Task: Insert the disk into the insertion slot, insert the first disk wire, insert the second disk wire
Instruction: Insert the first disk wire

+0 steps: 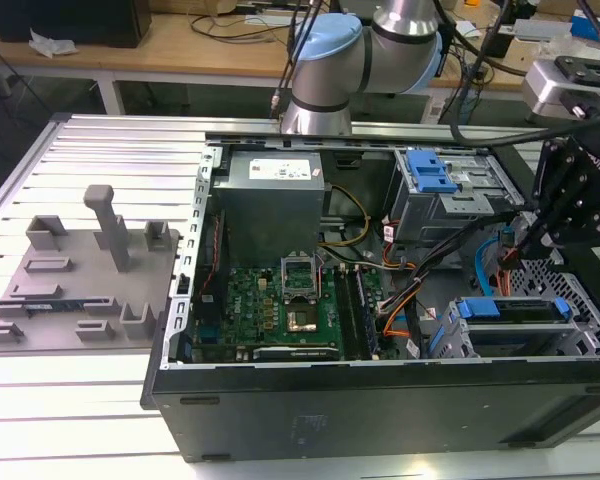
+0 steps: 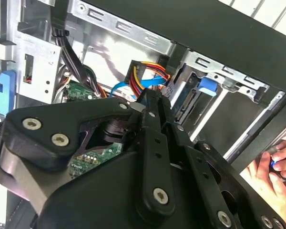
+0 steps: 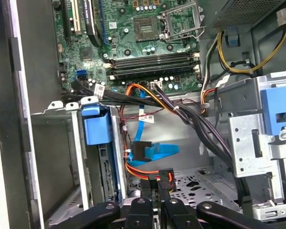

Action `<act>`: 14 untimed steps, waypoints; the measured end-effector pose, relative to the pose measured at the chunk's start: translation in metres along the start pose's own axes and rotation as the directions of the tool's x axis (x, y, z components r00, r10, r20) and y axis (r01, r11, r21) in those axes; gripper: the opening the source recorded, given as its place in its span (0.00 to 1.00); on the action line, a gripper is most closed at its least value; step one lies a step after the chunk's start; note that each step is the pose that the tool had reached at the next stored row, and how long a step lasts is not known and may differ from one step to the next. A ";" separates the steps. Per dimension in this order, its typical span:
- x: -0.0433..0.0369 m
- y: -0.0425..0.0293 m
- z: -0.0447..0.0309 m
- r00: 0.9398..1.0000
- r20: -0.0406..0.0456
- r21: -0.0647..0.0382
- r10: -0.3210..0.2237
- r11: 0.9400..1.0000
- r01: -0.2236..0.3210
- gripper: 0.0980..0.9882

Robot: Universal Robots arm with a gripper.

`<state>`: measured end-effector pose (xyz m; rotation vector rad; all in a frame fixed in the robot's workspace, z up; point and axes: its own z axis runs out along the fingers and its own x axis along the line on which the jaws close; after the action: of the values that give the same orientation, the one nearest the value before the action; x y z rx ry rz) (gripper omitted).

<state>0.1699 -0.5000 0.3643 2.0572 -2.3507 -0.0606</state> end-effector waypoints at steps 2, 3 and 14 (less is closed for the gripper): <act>0.0026 -0.0008 0.0000 1.000 0.001 -0.003 -0.002 1.000 0.002 0.08; 0.0039 -0.0012 -0.0001 1.000 0.001 -0.005 -0.004 1.000 0.004 0.08; 0.0083 -0.0039 0.0003 0.999 0.002 -0.015 -0.054 0.998 0.054 0.08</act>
<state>0.1726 -0.5088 0.3638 2.1146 -2.2881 -0.0799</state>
